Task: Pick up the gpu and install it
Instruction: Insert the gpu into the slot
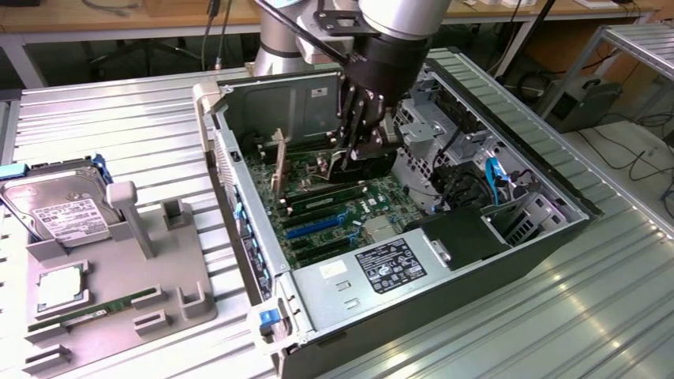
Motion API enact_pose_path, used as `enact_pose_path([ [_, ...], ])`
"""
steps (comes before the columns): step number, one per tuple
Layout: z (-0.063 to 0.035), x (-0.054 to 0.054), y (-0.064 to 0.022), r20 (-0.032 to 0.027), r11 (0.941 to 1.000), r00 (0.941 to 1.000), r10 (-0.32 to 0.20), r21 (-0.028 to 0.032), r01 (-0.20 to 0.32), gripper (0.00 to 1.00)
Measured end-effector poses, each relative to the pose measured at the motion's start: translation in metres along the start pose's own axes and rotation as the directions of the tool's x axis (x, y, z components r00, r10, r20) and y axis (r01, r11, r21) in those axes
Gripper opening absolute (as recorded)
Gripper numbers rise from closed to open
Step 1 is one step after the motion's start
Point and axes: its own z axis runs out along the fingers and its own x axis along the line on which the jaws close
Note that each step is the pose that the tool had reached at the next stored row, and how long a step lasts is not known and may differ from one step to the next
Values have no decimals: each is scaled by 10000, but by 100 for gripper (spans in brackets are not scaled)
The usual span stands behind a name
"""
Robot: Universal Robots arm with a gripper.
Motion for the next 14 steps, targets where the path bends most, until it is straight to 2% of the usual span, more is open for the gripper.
enact_pose_path([
  [9,161,30,53,-26,9992,9992,-410,-6,410,26],
  [14,234,42,86,-21,9988,9988,-487,-7,487,26],
])
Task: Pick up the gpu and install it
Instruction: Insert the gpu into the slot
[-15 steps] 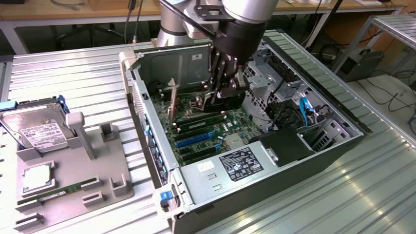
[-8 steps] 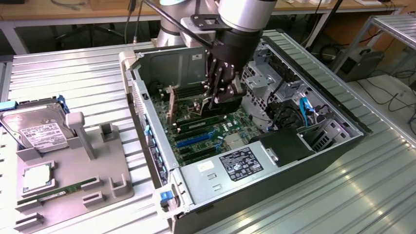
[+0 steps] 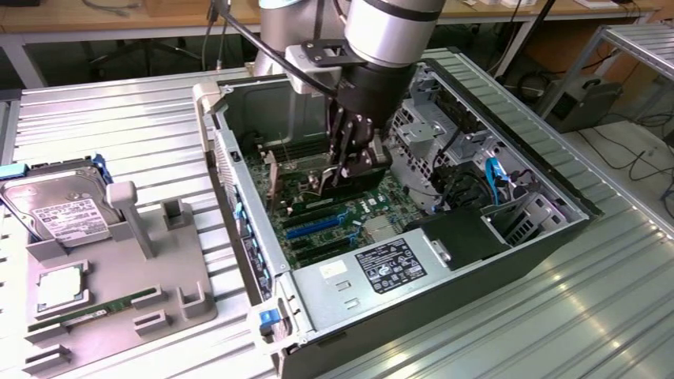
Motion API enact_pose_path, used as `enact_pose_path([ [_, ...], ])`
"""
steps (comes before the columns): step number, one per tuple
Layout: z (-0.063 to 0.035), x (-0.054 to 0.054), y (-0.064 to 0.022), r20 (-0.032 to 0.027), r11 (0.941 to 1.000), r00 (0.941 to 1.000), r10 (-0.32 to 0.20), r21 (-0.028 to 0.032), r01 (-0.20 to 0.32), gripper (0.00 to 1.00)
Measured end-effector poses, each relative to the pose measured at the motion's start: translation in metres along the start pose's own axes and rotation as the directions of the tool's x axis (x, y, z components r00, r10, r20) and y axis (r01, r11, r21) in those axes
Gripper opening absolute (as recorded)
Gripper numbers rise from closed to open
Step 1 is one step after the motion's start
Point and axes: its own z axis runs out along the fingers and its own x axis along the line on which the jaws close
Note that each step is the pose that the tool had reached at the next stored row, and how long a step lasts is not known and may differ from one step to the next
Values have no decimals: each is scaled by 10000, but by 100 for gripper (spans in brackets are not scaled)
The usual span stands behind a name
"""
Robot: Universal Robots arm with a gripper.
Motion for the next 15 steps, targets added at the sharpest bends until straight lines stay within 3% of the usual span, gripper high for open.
enact_pose_path([
  [15,252,8,69,8,9999,10000,-87,73,87,26],
])
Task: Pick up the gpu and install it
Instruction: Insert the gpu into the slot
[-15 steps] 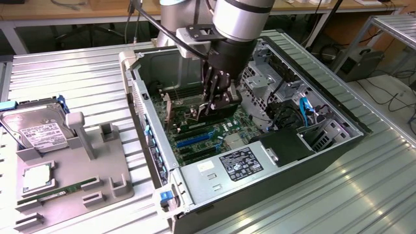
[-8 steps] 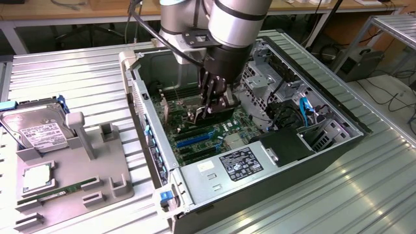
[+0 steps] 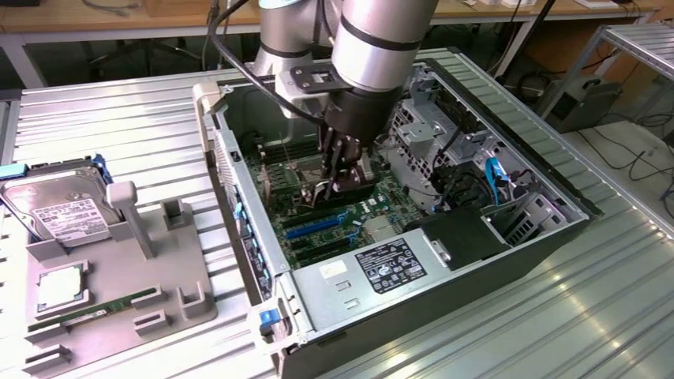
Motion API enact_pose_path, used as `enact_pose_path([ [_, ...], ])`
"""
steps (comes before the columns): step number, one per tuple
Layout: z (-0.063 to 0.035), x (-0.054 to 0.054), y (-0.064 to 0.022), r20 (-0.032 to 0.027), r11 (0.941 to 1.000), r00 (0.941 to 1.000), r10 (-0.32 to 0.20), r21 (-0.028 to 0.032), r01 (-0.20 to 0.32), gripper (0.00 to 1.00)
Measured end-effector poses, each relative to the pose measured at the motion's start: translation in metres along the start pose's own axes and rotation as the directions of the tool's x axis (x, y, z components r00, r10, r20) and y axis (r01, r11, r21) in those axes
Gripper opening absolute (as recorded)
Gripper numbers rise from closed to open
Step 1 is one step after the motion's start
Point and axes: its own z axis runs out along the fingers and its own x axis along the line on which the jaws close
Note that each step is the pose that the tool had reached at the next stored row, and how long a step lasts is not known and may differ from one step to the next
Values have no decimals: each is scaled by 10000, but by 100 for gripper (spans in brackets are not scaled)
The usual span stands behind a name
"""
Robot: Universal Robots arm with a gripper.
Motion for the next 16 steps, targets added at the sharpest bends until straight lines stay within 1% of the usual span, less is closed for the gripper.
enact_pose_path([
  [1,14,0,-1,0,10000,10000,-1,0,1,26],
  [2,203,3,-12,9,10000,10000,-77,-1,77,26],
  [3,299,1,-18,9,10000,10000,-99,-3,99,26],
  [4,317,-5,-12,10,10000,10000,-99,-2,99,26],
  [9,341,-3,15,10,10000,10000,-98,-2,98,26],
  [13,346,-3,17,-9,10000,10000,-99,-3,99,26],
  [16,369,-3,16,-7,10000,10000,-98,-2,98,26],
])
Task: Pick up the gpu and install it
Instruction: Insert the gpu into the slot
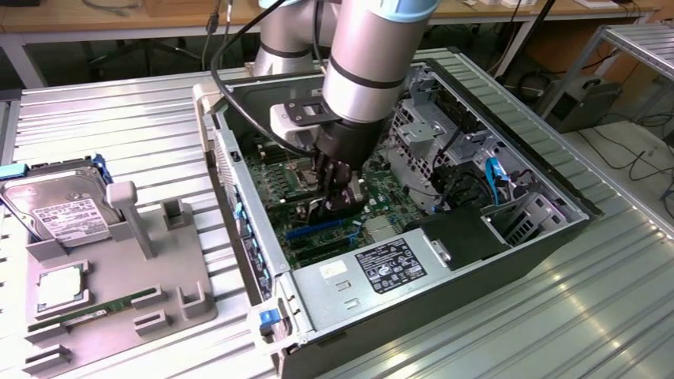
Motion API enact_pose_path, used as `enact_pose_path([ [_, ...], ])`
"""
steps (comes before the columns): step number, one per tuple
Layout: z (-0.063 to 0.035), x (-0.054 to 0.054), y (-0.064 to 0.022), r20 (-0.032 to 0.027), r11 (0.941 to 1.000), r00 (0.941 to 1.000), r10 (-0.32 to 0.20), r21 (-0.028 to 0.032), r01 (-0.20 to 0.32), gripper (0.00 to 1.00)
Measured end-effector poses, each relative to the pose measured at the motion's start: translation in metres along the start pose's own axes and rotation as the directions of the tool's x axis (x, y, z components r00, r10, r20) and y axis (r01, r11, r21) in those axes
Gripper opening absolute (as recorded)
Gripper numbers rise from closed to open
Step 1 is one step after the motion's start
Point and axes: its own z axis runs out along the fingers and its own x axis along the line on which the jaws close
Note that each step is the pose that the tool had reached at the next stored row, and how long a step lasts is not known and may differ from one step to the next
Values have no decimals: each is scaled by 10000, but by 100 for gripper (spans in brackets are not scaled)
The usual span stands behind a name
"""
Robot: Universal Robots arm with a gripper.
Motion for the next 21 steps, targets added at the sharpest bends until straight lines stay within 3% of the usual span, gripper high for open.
enact_pose_path([
  [8,58,1,-3,4,10000,10000,-3,-1,3,26],
  [13,71,-4,-4,55,10000,10000,-68,-2,68,26],
  [21,102,-3,11,56,10000,10000,-78,-2,78,26],
])
